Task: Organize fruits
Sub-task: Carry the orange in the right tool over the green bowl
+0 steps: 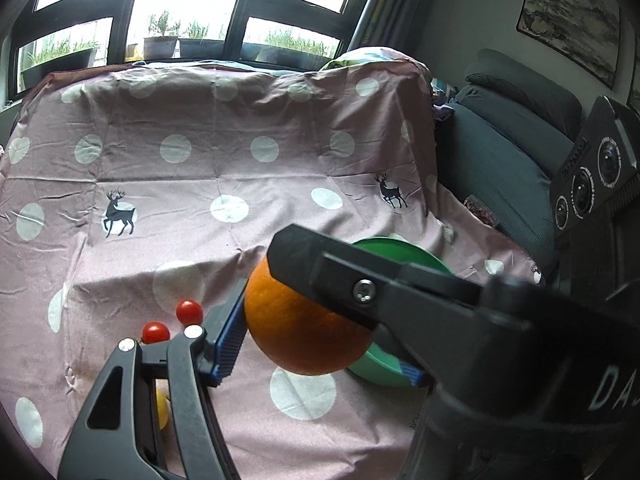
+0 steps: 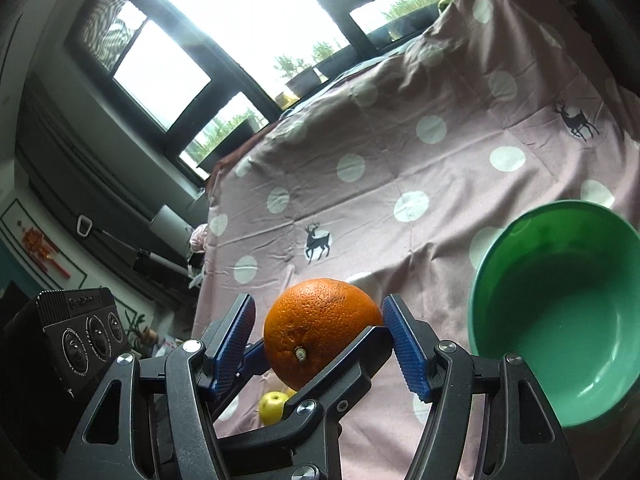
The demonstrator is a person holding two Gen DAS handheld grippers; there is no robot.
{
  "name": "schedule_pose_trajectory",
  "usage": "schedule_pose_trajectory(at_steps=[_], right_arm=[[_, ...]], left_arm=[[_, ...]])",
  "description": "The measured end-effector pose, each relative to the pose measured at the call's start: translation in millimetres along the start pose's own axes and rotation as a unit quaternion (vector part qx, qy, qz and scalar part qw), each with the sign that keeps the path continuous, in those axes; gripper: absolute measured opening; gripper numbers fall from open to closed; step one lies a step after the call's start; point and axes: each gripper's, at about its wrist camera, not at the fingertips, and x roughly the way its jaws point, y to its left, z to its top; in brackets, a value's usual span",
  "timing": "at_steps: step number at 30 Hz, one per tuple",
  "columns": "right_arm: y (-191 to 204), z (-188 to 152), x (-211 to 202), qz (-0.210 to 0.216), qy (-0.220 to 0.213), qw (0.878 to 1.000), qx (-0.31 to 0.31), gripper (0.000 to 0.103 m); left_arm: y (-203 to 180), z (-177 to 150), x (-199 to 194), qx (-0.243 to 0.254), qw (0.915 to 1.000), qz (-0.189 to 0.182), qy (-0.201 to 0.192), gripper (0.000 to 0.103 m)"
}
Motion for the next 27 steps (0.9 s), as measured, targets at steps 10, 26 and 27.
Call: schedule_pose_trajectory(at_steps=[10,26,27], right_arm=[[-37.3,-1.9,-7.9,-0.026,-0.016,0.999,0.043,0.069],[-83.2,-10.5,-26.9,-0.079,-0.029,0.992,0.092,0.069],[-85.9,-10.7,-27.6,-0.083,-0.028,0.992,0.094,0.069]], left_arm=[[-20.5,-8.1,31.9,0.01,0.9992,-0.032,0.023,0.063],[-50.4,-21.0,67.6,0.023,0.9935,-0.087,0.07,0.063],[-51.7,-21.6,70.3,0.022,0.9929,-0.091,0.073,0.063]])
